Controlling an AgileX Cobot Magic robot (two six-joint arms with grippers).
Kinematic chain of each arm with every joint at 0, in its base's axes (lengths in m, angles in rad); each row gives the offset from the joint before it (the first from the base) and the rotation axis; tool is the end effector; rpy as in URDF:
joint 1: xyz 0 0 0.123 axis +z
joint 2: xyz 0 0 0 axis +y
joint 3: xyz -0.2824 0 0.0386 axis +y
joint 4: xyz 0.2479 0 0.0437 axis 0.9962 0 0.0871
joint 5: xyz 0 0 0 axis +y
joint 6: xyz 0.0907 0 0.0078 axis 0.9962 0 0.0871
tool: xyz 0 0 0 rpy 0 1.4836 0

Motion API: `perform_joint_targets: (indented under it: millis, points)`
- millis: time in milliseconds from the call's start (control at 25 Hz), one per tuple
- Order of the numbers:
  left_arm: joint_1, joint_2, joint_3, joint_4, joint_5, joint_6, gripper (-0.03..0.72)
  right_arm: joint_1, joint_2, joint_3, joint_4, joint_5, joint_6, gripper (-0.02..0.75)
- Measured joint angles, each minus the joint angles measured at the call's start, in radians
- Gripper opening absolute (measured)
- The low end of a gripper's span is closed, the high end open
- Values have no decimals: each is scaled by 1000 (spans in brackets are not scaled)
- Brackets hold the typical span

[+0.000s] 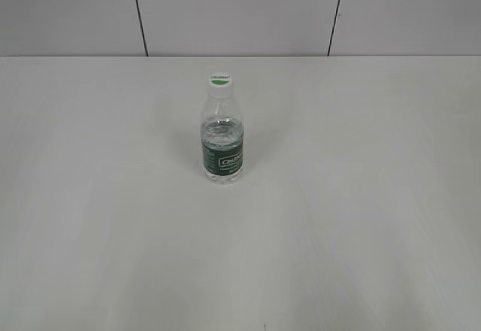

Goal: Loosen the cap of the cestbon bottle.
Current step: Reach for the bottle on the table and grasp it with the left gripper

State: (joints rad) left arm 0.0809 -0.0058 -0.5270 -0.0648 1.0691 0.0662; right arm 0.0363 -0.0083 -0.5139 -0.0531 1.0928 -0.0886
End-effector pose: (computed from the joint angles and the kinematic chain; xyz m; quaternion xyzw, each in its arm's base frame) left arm -0.0090 -0.0059 0.2840 -0.0043 0.8464 0.0068 0.5326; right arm -0.0090 -0.0046 0.2784 -0.0517 0.8539 -0.0400 0.5163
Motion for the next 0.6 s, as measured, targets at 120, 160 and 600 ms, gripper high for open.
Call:
perform_joint_targets:
  millis: [120, 160, 600]
  points:
    - [0, 0, 0, 0, 0, 0, 239, 0, 0, 0, 0, 0, 0, 489]
    - [0, 0, 0, 0, 0, 0, 239, 0, 0, 0, 0, 0, 0, 489]
    - [0, 0, 0, 0, 0, 0, 239, 0, 0, 0, 0, -1, 0, 489]
